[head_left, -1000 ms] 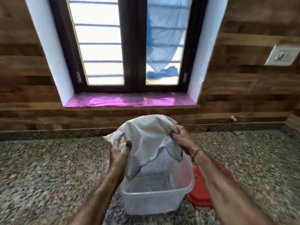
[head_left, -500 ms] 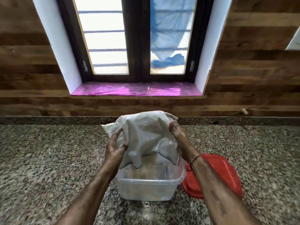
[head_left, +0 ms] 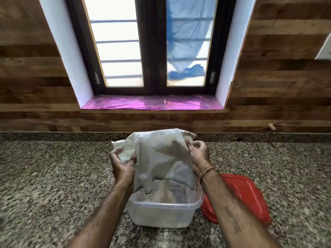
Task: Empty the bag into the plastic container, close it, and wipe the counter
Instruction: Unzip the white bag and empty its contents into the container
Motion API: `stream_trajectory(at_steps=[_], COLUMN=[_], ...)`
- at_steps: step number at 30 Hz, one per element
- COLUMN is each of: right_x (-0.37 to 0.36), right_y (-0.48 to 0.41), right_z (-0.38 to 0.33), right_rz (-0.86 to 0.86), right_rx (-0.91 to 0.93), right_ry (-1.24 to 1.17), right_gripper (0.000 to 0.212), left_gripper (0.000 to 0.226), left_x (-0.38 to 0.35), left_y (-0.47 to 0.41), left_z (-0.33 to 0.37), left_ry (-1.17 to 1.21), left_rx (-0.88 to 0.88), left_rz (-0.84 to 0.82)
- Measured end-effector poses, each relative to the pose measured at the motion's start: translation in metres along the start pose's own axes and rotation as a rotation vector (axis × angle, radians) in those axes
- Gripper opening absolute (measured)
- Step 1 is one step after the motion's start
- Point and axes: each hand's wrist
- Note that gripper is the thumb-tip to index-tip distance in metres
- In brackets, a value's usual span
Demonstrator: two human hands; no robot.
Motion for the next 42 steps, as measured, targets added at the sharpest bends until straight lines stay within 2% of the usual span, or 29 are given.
stream_trajectory(at_steps=[2,3,4,6,8,11,14,16,19,21,25,28,31,33,34,36,40,42], right_x=[-0.001,-0.001,0.0,0.004,0.008,0.012,0.011,0.009,0.012,0.014,0.023,0.036,0.045,0.048,0.049,0.053,0.066,0.069], right_y=[0.002,0.002,0.003,0.006,0.008,0.008,0.007,0.008,0.01,0.007,0.002,-0.006,-0.007,-0.006,-0.005,-0.002,0.0,0.001], right_z=[-0.002,-0.002,-0.002,-0.001,0.0,-0.002,-0.006,-0.008,-0.012,-0.01,-0.01,-0.014,-0.013,-0.005,-0.001,0.005,0.006,0.004], right_rz=[-0.004,-0.052,-0.121,-0.256,-0.321,-0.333,-0.326,-0.323,-0.315,-0.299,-0.28,-0.262,-0.339,-0.391,-0.41,-0.472,-0.613,-0.639], right_rx=[0.017,0.016,0.015,0.005,-0.026,-0.037,-0.046,-0.049,-0.003,-0.003,0.001,0.074,0.183,0.25,0.284,0.326,0.364,0.349], right_ry=[-0.03,-0.078,-0.122,-0.207,-0.285,-0.356,-0.421,-0.523,-0.533,-0.527,-0.516,-0.418,-0.155,0.011,0.069,0.133,0.236,0.255], right_gripper=[0.047,0.058,0.063,0.055,0.055,0.051,0.031,0.027,0.037,0.024,0.017,0.018,0.016,0.008,0.012,0.02,0.022,0.022], left_gripper=[0.077,0.086,0.085,0.065,0.048,0.051,0.057,0.046,0.029,0.024,0.015,0.015,0.026,0.025,0.025,0.028,0.035,0.032], left_x=[0.002,0.003,0.005,0.01,0.012,0.016,0.018,0.019,0.018,0.018,0.02,0.024,0.022,0.02,0.019,0.018,0.014,0.012], left_y=[0.0,0.0,-0.001,-0.007,-0.012,-0.014,-0.012,-0.011,-0.011,-0.011,-0.012,-0.01,-0.008,-0.008,-0.007,-0.008,-0.01,-0.007], left_z=[-0.002,-0.002,-0.002,-0.004,-0.004,-0.004,-0.001,0.004,0.008,0.011,0.015,0.017,0.017,0.017,0.017,0.018,0.02,0.022], left_ry=[-0.015,-0.026,-0.022,0.034,0.095,0.153,0.221,0.233,0.271,0.289,0.294,0.239,0.204,0.213,0.217,0.221,0.245,0.224], left_rx=[-0.028,0.004,0.047,0.132,0.175,0.172,0.175,0.152,0.154,0.16,0.152,0.146,0.14,0.146,0.153,0.164,0.164,0.176], left_rz=[-0.014,-0.023,-0.039,-0.074,-0.089,-0.121,-0.141,-0.142,-0.169,-0.19,-0.161,-0.144,-0.11,-0.086,-0.081,-0.07,-0.043,-0.054])
Point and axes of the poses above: each hand's wrist, its own y-axis away from the middle knuckle, its own x-axis out of the back of the hand, z = x × y, and after that the axes turned 11 degrees about y, right-handed
